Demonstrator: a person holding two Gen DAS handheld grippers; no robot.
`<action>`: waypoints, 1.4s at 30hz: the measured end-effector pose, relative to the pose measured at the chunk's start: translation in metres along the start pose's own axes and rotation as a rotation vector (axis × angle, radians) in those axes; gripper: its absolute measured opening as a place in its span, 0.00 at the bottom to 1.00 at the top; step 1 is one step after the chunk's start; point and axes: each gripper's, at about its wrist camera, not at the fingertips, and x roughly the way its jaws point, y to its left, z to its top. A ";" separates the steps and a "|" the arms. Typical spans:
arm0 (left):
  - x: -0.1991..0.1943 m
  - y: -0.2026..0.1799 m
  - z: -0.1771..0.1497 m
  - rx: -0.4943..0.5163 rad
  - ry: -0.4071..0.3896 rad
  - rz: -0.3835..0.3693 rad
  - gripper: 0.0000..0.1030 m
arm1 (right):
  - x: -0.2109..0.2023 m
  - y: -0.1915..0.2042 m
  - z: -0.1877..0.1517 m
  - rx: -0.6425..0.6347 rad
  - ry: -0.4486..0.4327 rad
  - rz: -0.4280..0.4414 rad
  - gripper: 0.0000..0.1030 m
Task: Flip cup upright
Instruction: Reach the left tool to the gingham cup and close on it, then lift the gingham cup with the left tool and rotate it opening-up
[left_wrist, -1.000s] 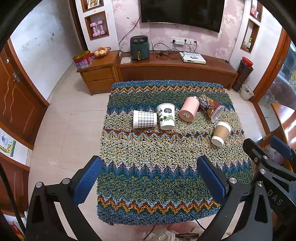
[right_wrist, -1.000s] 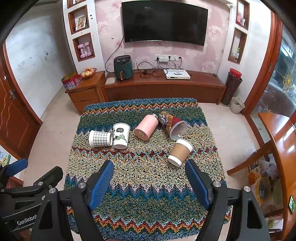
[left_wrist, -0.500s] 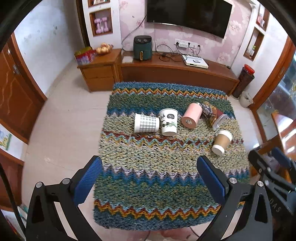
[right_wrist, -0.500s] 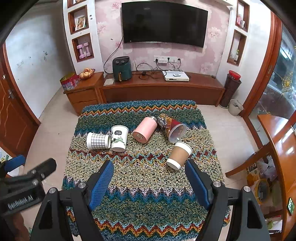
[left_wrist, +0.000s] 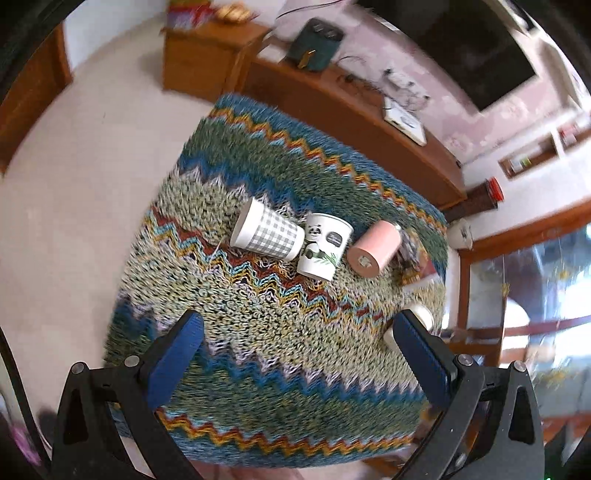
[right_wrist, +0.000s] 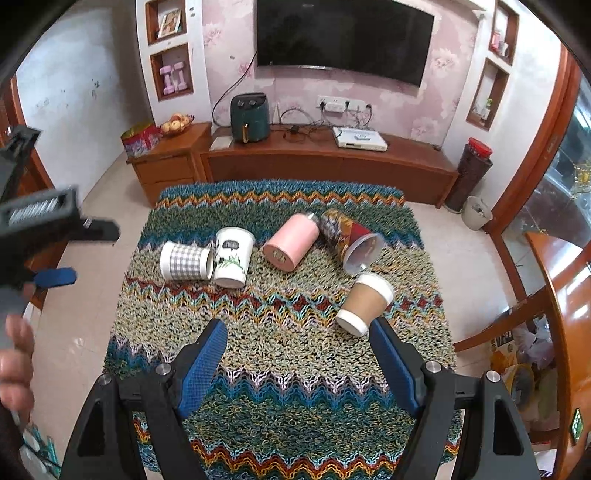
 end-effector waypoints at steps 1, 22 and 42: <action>0.009 0.002 0.006 -0.040 0.012 0.002 0.99 | 0.006 0.001 -0.001 -0.002 0.010 0.005 0.78; 0.150 0.042 0.046 -0.669 0.028 0.083 0.99 | 0.084 -0.013 -0.011 -0.062 0.157 0.007 0.78; 0.177 0.067 0.042 -0.872 0.040 0.107 0.70 | 0.102 -0.028 -0.017 -0.104 0.192 0.021 0.78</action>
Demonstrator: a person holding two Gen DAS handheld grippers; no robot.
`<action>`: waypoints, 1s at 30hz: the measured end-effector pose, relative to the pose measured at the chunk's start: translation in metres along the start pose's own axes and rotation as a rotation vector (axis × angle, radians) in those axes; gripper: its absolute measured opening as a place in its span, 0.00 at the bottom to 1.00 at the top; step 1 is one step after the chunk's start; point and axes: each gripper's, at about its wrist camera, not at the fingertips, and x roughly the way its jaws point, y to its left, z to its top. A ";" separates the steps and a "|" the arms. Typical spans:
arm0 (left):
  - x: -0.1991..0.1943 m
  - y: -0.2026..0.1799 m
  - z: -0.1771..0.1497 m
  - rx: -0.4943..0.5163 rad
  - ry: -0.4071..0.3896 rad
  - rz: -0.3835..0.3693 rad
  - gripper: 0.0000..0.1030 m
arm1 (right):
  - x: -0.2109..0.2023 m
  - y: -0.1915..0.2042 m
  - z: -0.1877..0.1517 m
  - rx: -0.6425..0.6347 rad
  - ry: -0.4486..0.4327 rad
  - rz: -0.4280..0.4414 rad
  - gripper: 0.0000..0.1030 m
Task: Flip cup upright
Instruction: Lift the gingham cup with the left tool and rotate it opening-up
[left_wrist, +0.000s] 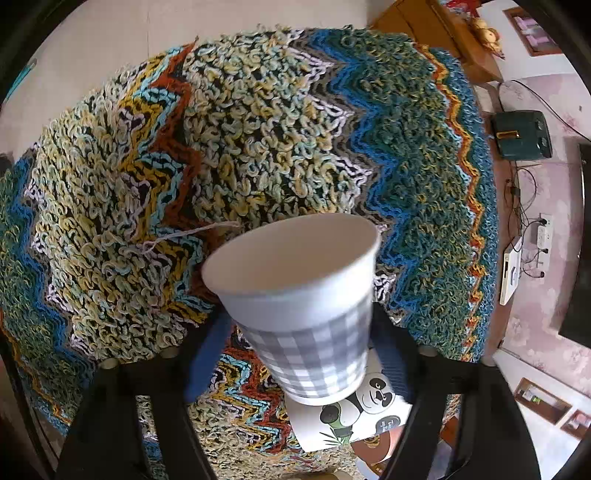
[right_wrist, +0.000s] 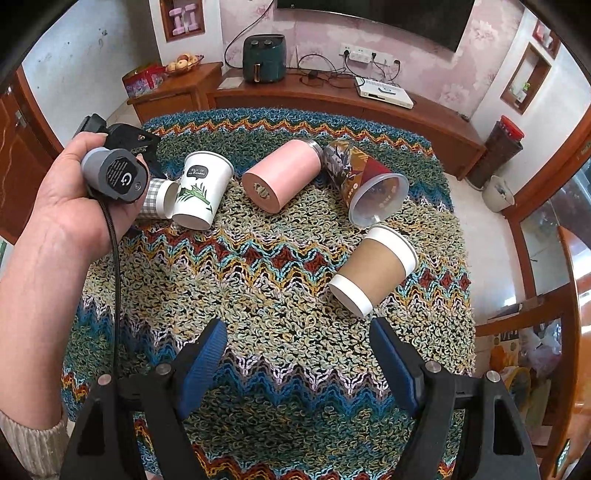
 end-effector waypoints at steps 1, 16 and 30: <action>0.001 -0.003 -0.002 0.012 -0.004 0.003 0.67 | 0.000 -0.001 0.000 0.001 0.000 0.000 0.78; -0.040 -0.014 -0.022 0.410 -0.076 -0.014 0.65 | -0.004 -0.007 -0.014 0.032 -0.007 0.016 0.78; -0.073 0.040 -0.101 1.033 0.000 0.077 0.65 | -0.008 0.006 -0.025 0.043 -0.032 0.057 0.78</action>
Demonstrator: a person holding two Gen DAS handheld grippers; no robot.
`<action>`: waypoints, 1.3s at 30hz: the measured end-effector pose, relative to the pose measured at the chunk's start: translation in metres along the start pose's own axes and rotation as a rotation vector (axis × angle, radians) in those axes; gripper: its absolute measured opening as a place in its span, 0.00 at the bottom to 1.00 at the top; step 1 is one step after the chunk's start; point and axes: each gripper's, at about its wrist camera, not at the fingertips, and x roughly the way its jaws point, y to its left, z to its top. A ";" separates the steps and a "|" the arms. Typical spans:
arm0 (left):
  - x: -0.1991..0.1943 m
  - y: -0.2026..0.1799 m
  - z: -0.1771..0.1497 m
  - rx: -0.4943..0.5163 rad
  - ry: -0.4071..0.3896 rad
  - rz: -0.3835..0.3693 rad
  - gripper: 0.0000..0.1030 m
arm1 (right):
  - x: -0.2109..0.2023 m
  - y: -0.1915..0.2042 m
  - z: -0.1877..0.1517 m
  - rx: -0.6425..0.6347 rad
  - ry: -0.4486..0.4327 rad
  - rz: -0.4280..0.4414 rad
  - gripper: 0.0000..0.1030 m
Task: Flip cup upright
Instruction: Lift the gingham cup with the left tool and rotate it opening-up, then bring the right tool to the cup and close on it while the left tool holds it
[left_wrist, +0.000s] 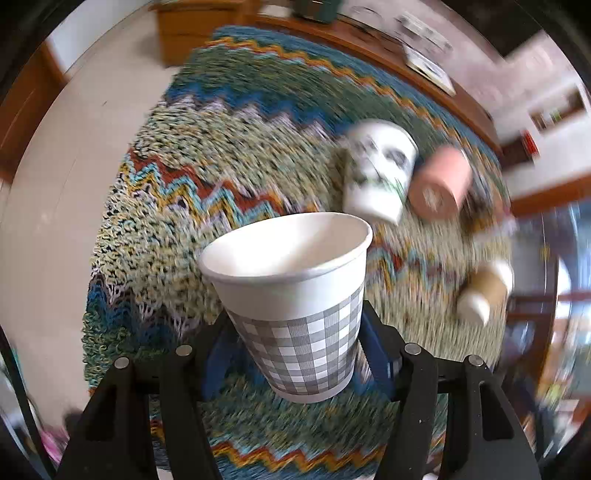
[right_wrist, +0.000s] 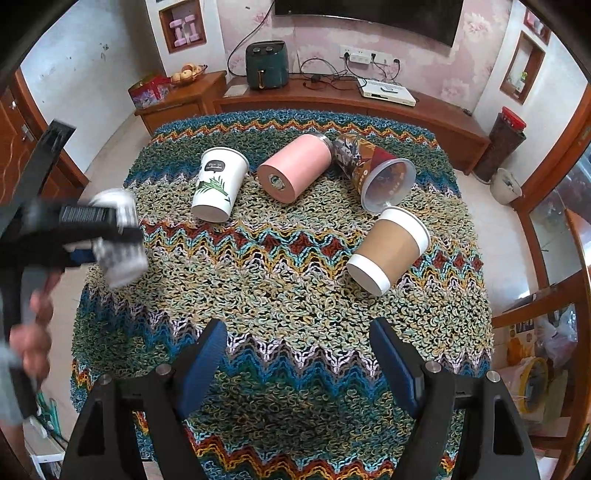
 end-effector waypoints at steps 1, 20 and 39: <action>-0.002 -0.003 -0.009 0.042 0.001 -0.001 0.65 | 0.000 0.000 -0.001 0.001 -0.003 0.005 0.78; 0.057 -0.044 -0.099 0.376 0.195 0.046 0.66 | 0.029 -0.006 -0.032 0.044 0.075 0.143 0.78; 0.052 0.002 -0.108 0.299 0.224 0.031 0.92 | 0.038 0.002 -0.047 0.011 0.099 0.185 0.78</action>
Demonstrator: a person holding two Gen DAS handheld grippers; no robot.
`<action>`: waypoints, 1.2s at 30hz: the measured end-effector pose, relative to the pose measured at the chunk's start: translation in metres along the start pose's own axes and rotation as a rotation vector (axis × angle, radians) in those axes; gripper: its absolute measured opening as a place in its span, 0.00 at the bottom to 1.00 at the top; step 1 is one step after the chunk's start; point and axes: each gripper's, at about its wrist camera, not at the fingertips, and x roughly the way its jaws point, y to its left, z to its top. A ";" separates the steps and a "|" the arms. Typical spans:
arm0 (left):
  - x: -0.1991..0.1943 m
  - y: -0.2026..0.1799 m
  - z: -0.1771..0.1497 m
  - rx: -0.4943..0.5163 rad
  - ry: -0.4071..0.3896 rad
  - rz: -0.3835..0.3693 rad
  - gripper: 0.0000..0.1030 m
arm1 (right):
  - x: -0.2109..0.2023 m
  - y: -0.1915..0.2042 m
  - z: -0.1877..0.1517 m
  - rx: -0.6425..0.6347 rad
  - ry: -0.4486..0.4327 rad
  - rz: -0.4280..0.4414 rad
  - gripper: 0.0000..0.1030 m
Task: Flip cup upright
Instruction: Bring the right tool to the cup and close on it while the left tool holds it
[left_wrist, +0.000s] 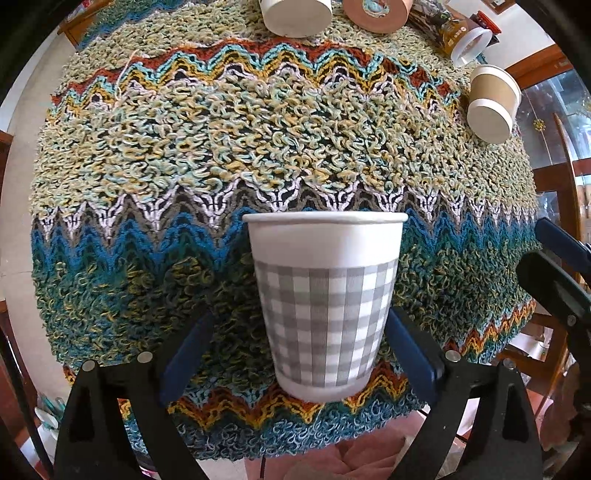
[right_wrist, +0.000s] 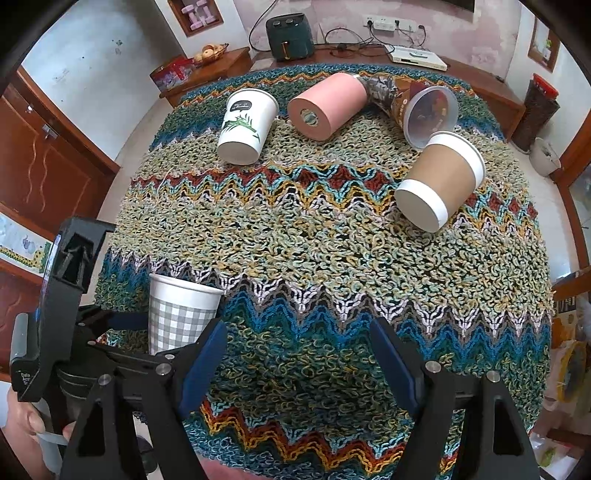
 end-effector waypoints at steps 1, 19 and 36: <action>-0.004 0.007 0.001 0.001 -0.004 0.002 0.92 | 0.000 0.001 0.000 -0.002 0.001 0.006 0.78; -0.080 0.050 -0.050 -0.008 -0.108 0.116 0.92 | 0.034 0.040 0.011 -0.027 0.106 0.274 0.78; -0.111 0.051 -0.059 -0.041 -0.157 0.056 0.92 | 0.056 0.056 0.019 0.003 0.145 0.266 0.78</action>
